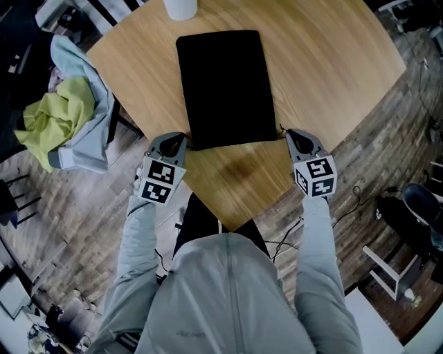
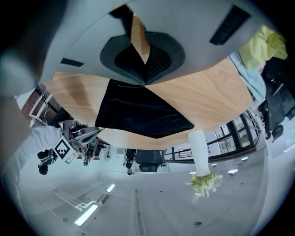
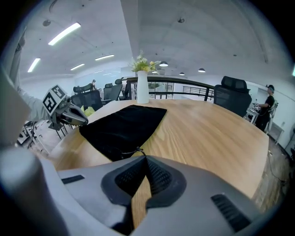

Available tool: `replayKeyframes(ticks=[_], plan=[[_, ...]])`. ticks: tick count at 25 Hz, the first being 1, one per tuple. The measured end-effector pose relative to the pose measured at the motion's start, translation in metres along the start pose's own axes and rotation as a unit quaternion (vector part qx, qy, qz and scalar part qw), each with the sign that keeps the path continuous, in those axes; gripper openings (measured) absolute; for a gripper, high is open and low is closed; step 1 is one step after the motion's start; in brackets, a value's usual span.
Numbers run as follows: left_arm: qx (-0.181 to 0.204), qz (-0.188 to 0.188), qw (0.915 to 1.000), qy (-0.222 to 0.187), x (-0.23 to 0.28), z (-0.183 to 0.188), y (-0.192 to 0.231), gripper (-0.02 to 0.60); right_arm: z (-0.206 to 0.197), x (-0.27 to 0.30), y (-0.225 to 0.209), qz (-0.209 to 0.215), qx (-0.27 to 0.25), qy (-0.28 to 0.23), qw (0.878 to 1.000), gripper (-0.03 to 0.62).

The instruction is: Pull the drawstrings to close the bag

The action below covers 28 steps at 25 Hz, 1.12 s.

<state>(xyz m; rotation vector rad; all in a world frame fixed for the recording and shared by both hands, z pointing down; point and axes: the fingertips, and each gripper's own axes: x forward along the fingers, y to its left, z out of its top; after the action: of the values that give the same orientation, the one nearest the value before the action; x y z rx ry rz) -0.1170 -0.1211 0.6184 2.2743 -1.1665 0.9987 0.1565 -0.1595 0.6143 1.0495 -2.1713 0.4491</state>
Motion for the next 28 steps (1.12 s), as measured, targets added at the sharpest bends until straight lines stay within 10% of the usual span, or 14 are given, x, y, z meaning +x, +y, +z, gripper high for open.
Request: replayKeyframes(ticks=[28], plan=[[-0.003, 0.115, 0.9747, -0.192, -0.138, 0.145, -0.002, 0.026, 0.155, -0.157, 0.021, -0.104, -0.016, -0.233, 0.967, 0.023]])
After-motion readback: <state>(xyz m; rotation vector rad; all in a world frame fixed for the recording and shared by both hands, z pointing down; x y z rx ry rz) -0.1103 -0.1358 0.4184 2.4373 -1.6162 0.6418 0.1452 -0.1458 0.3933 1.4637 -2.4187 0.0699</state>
